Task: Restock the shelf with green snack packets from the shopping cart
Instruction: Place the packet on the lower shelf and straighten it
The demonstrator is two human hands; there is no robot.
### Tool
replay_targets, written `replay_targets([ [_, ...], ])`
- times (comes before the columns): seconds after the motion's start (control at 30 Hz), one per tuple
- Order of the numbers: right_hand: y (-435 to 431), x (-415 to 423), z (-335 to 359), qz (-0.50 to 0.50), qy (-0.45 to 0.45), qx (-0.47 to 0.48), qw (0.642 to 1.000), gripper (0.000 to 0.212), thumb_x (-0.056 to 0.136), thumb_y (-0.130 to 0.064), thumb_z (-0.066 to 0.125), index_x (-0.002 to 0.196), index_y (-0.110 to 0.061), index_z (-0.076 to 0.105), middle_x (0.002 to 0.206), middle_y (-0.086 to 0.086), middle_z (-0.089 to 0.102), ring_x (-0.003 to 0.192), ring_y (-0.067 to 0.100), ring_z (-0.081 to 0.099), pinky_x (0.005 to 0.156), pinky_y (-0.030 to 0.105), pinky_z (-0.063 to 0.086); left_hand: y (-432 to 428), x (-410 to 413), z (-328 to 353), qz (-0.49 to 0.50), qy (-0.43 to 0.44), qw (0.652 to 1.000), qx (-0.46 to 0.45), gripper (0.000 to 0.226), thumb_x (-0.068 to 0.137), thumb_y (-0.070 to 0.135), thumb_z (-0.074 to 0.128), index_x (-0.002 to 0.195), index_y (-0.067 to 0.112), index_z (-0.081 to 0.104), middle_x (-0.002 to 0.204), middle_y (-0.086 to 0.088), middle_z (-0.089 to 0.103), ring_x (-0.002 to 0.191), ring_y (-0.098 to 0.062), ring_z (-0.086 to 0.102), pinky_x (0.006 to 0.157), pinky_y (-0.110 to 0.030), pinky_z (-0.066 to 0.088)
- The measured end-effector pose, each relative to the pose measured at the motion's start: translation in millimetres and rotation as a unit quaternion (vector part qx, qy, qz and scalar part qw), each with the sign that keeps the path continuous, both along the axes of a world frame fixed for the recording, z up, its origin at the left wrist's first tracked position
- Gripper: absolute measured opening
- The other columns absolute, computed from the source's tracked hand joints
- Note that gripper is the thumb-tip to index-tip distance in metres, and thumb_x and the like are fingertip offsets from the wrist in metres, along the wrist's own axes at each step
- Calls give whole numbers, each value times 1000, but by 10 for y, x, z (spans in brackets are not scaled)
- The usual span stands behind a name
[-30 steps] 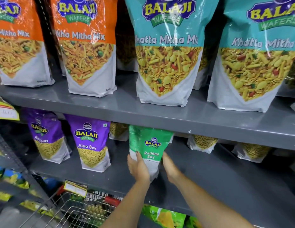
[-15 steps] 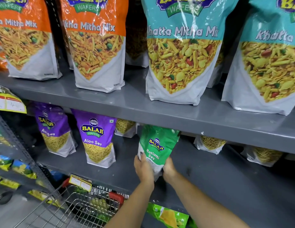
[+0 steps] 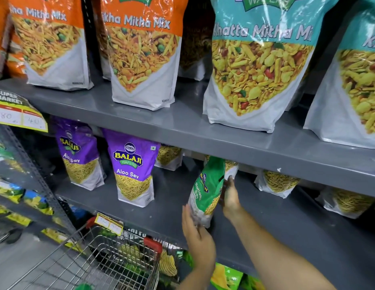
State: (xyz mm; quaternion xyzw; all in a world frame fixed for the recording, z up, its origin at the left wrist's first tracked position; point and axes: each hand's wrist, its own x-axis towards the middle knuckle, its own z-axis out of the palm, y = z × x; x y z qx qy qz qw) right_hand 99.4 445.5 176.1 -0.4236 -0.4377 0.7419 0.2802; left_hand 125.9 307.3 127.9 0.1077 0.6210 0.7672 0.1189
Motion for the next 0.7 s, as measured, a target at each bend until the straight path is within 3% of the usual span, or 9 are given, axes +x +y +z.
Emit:
replay_targets([
  [0.1, -76, -27, -56, 66, -19, 28, 997, 46, 99, -46, 30, 107, -17, 64, 118, 9, 65, 113, 27, 59, 104, 41, 43, 36, 7, -82, -43, 80, 993, -75, 89, 68, -8, 33, 142, 37, 16, 158, 6, 19, 147, -9, 16, 120, -33, 16],
  [0.2, -124, 0, -101, 65, -49, 59, 995, 48, 99, -44, 34, 123, -12, 61, 125, 9, 64, 113, 25, 61, 99, 40, 48, 96, -158, -73, -53, 87, 986, -132, 101, 64, -17, 37, 148, 31, 5, 159, 2, 14, 148, -14, 12, 122, -41, 15],
  [0.3, -155, 63, -175, 48, -34, 88, 994, 37, 100, -35, 35, 116, -16, 62, 125, 15, 64, 91, 18, 63, 75, 30, 51, 133, -466, -19, -63, 91, 984, -137, 99, 64, -10, 57, 145, 30, 19, 151, -1, 33, 141, -16, 31, 115, -43, 32],
  [0.37, -206, 126, -242, 36, -37, 117, 992, 25, 99, -35, 39, 105, -27, 62, 121, 7, 64, 97, 16, 62, 87, 35, 49, 142, -677, 78, -84, 99, 985, -117, 91, 56, 8, 79, 134, 24, 34, 128, 9, 52, 123, -5, 50, 102, -28, 46],
  [0.43, -251, 202, -326, 40, -70, 181, 980, 31, 93, -49, 43, 118, -39, 57, 129, -6, 58, 115, 13, 56, 102, 44, 45, 143, -881, 161, -123, 98, 979, -131, 90, 49, 20, 87, 123, 24, 37, 115, 18, 53, 109, 2, 55, 88, -12, 47],
  [0.47, -292, 244, -343, 52, -93, 211, 972, 37, 90, -54, 43, 125, -43, 51, 133, -9, 54, 122, 13, 52, 104, 47, 44, 149, -973, 177, -143, 93, 973, -153, 88, 50, 22, 85, 122, 26, 35, 114, 16, 54, 109, -2, 55, 88, -13, 47],
  [0.57, -397, 312, -342, 60, -80, 239, 966, 30, 97, -35, 45, 128, -38, 46, 126, -11, 55, 113, 5, 54, 96, 25, 48, 184, -1172, 149, -184, 85, 957, -208, 78, 56, 22, 79, 117, 30, 32, 121, 1, 55, 116, -18, 55, 98, -37, 48],
  [0.63, -416, 315, -382, 53, -75, 260, 961, 29, 98, -23, 47, 126, -30, 45, 119, -8, 58, 103, -6, 54, 80, 1, 44, 217, -1265, 158, -204, 85, 949, -225, 76, 58, 22, 77, 116, 32, 30, 123, -1, 54, 117, -20, 55, 100, -39, 46],
  [0.7, -440, 297, -403, 51, -83, 285, 953, 33, 98, -21, 47, 130, -24, 44, 120, -4, 58, 104, -3, 55, 77, -1, 44, 241, -1316, 175, -218, 86, 945, -226, 78, 57, 21, 77, 118, 31, 30, 124, -1, 54, 116, -19, 54, 102, -40, 45],
])
